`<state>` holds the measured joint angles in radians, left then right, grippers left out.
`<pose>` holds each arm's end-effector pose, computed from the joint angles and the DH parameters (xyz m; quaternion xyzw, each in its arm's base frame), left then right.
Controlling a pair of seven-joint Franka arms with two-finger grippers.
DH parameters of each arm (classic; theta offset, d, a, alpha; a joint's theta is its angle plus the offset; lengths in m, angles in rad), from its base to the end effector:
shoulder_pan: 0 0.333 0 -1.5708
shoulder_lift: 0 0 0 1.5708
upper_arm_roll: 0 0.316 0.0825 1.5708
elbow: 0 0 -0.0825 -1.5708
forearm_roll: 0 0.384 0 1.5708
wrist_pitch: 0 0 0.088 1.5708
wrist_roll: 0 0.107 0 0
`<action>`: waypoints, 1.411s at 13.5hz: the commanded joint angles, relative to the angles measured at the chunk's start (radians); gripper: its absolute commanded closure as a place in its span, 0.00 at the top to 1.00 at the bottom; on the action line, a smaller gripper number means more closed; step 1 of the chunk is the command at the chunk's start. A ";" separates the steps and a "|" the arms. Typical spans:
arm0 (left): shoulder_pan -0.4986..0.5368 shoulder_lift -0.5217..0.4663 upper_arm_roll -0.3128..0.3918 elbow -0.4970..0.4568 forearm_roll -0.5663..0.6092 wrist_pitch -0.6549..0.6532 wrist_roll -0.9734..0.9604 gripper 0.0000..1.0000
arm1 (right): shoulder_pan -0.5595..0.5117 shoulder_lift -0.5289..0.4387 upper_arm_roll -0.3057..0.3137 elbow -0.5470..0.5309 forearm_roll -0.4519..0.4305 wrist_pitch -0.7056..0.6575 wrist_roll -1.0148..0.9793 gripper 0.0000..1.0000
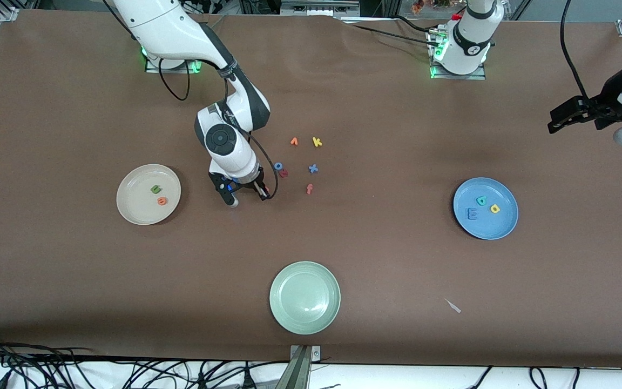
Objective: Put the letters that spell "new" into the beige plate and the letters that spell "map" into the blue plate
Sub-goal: 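Carry the pink w onto the cream plate and open the right gripper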
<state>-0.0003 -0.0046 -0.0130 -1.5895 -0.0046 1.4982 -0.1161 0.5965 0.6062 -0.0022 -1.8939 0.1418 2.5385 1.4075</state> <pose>0.5445 -0.0078 0.6122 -0.9977 -0.0513 0.0434 0.0005 0.5276 0.3546 0.1838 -0.8933 0.4471 0.0239 0.0381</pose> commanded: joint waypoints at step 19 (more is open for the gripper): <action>0.000 0.018 0.001 0.039 -0.018 -0.026 -0.008 1.00 | -0.121 -0.060 -0.409 0.027 -0.019 -0.468 -1.274 0.16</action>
<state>0.0000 -0.0040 -0.0125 -1.5888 -0.0046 1.4947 -0.1170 0.4893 0.5264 -0.4162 -1.8715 0.1301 2.0475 0.1724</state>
